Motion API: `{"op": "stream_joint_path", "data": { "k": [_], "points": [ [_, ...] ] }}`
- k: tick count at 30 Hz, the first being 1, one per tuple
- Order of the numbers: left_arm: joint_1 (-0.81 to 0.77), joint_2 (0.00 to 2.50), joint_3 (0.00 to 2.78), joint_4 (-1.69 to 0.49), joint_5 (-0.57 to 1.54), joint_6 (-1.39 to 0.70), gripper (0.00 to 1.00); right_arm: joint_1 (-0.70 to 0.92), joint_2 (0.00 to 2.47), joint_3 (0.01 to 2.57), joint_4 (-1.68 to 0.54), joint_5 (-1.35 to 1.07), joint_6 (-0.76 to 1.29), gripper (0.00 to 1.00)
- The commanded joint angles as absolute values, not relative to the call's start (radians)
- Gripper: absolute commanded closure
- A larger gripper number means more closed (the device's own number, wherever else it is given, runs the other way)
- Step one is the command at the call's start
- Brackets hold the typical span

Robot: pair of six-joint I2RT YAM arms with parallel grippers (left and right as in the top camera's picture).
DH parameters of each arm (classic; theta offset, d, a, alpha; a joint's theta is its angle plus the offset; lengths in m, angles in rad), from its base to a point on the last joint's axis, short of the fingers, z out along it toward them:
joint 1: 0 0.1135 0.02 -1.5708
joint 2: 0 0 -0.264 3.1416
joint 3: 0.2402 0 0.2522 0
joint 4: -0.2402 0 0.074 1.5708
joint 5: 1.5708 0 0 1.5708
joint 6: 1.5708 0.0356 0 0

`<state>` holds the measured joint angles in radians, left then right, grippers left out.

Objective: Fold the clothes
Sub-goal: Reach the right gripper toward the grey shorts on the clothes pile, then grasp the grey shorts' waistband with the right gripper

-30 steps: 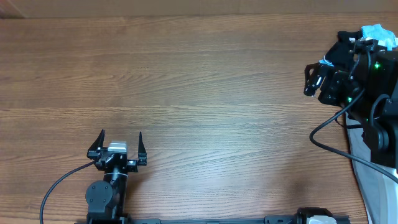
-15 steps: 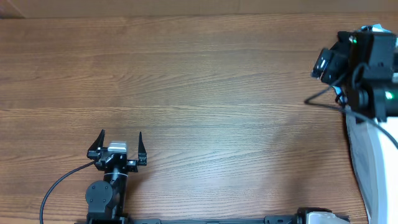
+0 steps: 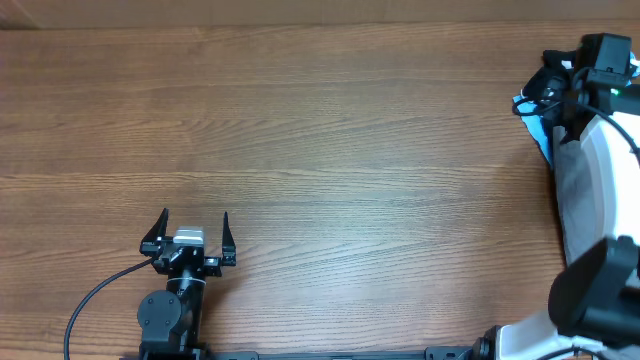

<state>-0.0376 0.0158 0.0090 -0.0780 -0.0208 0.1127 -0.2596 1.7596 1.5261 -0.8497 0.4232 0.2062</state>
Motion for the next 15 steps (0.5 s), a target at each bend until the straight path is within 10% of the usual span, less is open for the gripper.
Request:
{"op": "stream_joint_path", "data": {
  "k": [1,15],
  "points": [
    [-0.031,0.006,0.005,-0.074,-0.033,0.134,0.00,-0.298,1.818,1.551,-0.807,0.444,0.213,0.00],
    [-0.031,0.006,0.005,-0.074,-0.033,0.134,0.00,-0.319,2.000,1.551,-0.651,0.479,0.182,0.00]
  ]
}}
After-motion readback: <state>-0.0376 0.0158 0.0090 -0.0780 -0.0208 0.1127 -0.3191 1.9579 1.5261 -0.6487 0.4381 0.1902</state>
